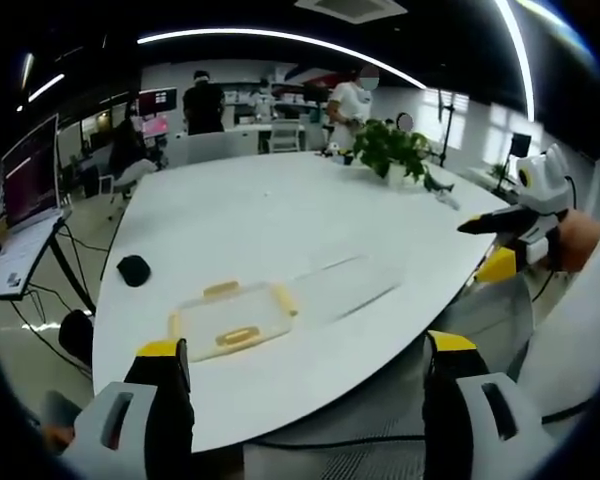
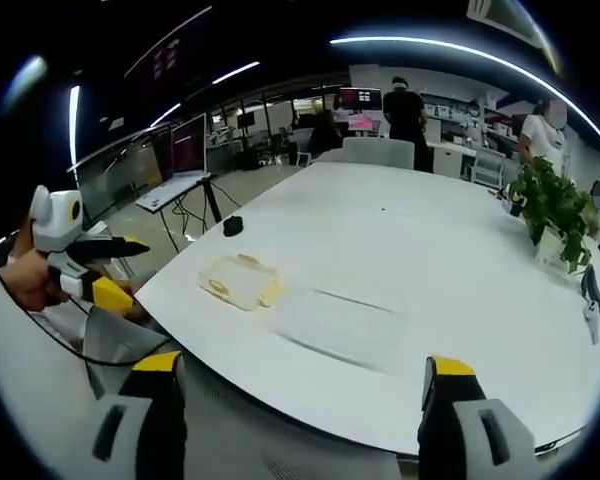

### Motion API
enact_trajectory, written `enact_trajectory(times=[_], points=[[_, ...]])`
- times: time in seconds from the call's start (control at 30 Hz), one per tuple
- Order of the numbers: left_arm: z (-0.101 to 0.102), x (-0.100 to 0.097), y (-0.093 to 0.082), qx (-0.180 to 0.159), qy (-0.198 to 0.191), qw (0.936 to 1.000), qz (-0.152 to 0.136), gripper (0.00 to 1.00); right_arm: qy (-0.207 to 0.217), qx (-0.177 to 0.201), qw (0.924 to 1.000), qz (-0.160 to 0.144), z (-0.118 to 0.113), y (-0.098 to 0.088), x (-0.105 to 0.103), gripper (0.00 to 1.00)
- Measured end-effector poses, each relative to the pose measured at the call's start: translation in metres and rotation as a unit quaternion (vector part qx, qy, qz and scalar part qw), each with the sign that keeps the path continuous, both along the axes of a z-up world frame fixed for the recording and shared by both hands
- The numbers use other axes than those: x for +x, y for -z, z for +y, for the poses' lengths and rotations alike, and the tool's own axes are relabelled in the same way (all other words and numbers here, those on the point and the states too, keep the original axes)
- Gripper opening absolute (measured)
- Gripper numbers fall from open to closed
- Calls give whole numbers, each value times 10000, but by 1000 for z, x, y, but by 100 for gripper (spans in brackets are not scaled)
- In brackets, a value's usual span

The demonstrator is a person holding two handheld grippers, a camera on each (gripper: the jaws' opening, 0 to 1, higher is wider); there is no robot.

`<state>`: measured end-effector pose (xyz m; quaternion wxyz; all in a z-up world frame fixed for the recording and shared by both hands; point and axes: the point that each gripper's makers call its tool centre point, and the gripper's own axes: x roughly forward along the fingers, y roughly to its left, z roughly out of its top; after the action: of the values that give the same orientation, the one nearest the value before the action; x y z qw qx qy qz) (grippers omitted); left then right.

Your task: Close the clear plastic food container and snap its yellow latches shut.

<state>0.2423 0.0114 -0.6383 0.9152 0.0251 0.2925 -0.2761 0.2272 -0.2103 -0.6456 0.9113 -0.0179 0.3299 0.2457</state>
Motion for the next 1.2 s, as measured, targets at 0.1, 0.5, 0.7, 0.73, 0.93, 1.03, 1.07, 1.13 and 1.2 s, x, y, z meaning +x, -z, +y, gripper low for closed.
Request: enact_trajectory(times=[0.1, 0.5, 0.7, 0.73, 0.93, 1.03, 1.07, 1.13, 1.2], points=[[1, 1, 0, 22, 1, 10000, -4, 95, -41, -43, 10000, 12, 1, 1, -1, 99], [8, 2, 1, 106, 129, 9999, -38, 93, -487, -138, 9986, -176, 17, -1, 1, 98], [16, 8, 1, 176, 227, 9996, -57, 90, -628, -196, 9976, -206, 24, -3, 10, 95], [17, 8, 1, 192, 241, 9995, -62, 89, -663, -220, 9973, -206, 26, -3, 11, 94], [21, 12, 4, 69, 270, 9996, 37, 87, -859, -272, 9956, -250, 36, -5, 21, 90], [23, 13, 7, 95, 330, 9994, 71, 87, -1023, -369, 9936, -300, 42, -3, 26, 90], [23, 14, 8, 74, 357, 9993, 71, 87, -1100, -369, 9928, -312, 45, -3, 27, 90], [24, 16, 8, 61, 376, 9992, 79, 87, -1186, -386, 9914, -385, 48, -1, 32, 89], [27, 18, 12, 212, 515, 9984, 84, 86, -1352, -480, 9887, -429, 52, 2, 36, 85]])
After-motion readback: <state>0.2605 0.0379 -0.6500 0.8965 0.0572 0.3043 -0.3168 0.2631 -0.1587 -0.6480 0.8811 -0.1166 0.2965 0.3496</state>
